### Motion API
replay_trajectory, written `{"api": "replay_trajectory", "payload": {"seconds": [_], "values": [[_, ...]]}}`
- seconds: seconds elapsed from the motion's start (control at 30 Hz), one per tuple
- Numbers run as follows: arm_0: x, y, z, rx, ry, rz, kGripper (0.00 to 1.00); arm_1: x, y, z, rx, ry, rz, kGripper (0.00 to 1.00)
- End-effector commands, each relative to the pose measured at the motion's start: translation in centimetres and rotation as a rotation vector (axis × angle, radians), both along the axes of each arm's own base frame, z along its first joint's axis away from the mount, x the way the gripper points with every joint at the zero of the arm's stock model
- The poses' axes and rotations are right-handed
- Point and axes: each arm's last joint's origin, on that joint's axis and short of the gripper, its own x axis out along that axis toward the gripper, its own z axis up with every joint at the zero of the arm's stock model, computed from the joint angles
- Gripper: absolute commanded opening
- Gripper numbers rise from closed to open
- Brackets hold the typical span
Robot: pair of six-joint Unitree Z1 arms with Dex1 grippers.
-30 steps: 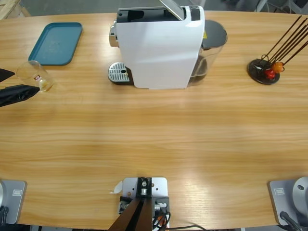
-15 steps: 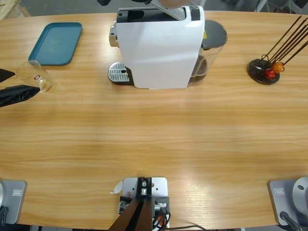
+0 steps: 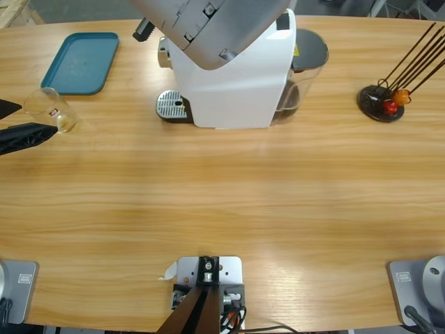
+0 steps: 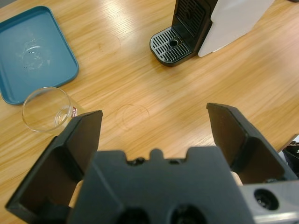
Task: Pour coffee
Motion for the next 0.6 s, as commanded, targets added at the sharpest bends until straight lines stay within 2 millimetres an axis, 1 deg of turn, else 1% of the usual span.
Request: {"api": "replay_trajectory", "payload": {"seconds": [0.03, 0.23, 0.5, 0.6], "values": [[-0.9, 0.4, -0.9, -0.016, 0.012, -0.02, 0.959, 0.8, 2.3, -6.9, -0.125, 0.089, 0.007, 0.0], [-0.9, 0.5, -0.9, -0.019, 0.012, -0.024, 0.959, 1.7, 2.0, -7.2, -0.125, 0.093, -0.011, 0.0], [-1.0, 0.5, -0.9, -0.021, 0.012, -0.025, 0.959, 1.8, 2.2, -7.9, -0.128, 0.106, -0.012, 0.0], [-1.0, 0.5, -0.9, -0.021, 0.012, -0.025, 0.959, 1.8, 2.1, -7.7, -0.127, 0.1, -0.015, 0.0]]}}
